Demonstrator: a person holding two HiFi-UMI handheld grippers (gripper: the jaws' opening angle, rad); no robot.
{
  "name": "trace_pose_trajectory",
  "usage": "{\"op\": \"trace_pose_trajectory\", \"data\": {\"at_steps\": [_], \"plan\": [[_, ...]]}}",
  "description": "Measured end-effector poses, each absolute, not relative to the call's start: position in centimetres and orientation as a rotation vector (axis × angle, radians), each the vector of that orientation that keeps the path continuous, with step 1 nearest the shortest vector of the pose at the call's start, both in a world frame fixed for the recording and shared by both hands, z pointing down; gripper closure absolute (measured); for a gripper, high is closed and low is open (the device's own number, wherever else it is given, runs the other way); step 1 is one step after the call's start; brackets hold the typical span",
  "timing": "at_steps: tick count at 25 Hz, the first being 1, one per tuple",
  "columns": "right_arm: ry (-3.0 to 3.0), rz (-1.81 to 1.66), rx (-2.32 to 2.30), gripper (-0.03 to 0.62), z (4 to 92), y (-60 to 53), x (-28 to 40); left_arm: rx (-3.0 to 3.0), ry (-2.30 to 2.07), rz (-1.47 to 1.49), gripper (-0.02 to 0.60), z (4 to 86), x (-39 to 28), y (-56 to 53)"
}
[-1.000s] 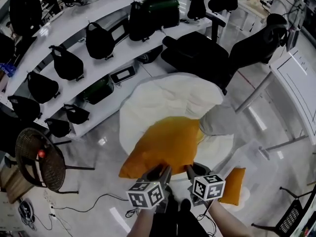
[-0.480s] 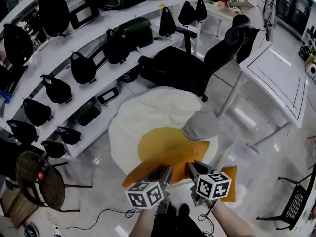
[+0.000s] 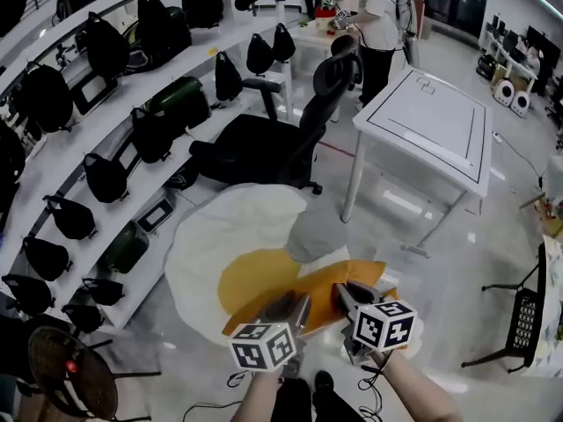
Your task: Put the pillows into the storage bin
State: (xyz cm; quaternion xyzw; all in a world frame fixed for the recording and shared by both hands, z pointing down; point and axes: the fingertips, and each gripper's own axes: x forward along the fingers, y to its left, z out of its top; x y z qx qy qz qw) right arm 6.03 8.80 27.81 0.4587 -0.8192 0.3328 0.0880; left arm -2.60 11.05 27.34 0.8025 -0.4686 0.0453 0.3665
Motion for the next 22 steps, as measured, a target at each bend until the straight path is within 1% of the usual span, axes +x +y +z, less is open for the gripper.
{"op": "trace_pose_trajectory", "data": {"at_steps": [10, 16, 22], "plan": [[-2.279, 0.915, 1.829, 0.576, 24.1, 9.6, 22.4, 2.215, -0.972, 0.162, 0.443, 25.4, 8.2, 11.5], [-2.139, 0.949, 2.08, 0.574, 24.2, 10.5, 32.2, 2.249, -0.866, 0.222, 0.443, 26.2, 12.4, 13.3], [-2.068, 0.969, 2.192, 0.574, 24.2, 9.9, 36.7, 2.259, -0.82, 0.252, 0.443, 26.8, 14.1, 13.7]]}}
